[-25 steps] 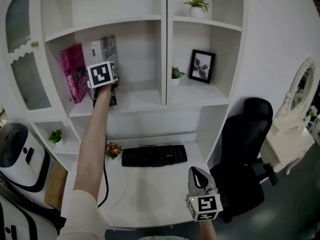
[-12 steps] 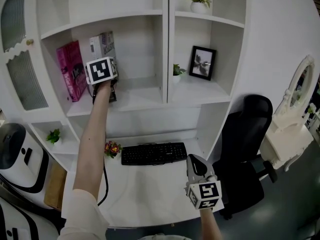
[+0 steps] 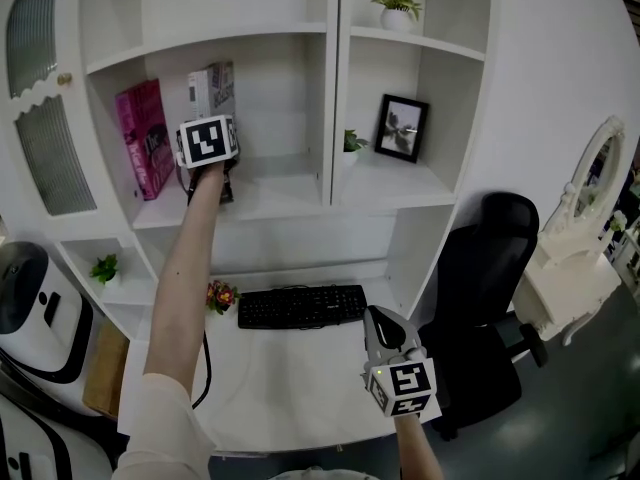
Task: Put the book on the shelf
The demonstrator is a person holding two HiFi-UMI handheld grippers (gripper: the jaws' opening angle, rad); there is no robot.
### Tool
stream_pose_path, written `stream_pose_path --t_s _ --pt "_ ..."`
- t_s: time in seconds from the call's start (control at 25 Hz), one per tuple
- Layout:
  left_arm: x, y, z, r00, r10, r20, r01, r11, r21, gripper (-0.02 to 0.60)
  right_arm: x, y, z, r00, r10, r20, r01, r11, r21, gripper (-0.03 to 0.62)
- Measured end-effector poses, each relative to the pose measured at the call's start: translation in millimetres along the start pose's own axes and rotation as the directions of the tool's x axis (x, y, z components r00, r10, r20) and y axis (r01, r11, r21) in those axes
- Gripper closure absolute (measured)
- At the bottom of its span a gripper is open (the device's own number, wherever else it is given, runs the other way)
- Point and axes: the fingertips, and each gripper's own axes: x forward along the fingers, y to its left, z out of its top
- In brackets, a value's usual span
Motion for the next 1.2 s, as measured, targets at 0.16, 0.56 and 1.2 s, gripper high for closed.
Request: stream_pose_path --t_s 0.16,0.56,1.2 --pt "-22 -1 21 0.995 0.046 0.094 -0.047 0.999 0.008 0.259 -3 3 4 1.0 0.013 0.015 -0.013 1.0 0.015 0.592" --pt "-120 -20 114 0.929 -0.045 0.366 0.016 0.997 0.08 0.209 -3 31 17 0.994 0.088 0.066 -0.089 0.996 0.02 0.592" --pt "-326 -75 -27 0.827 -0.137 0.546 0.049 0.984 0.173 0.581 -33 38 31 0.979 0.123 0.163 -0.135 0.989 0.064 0.593"
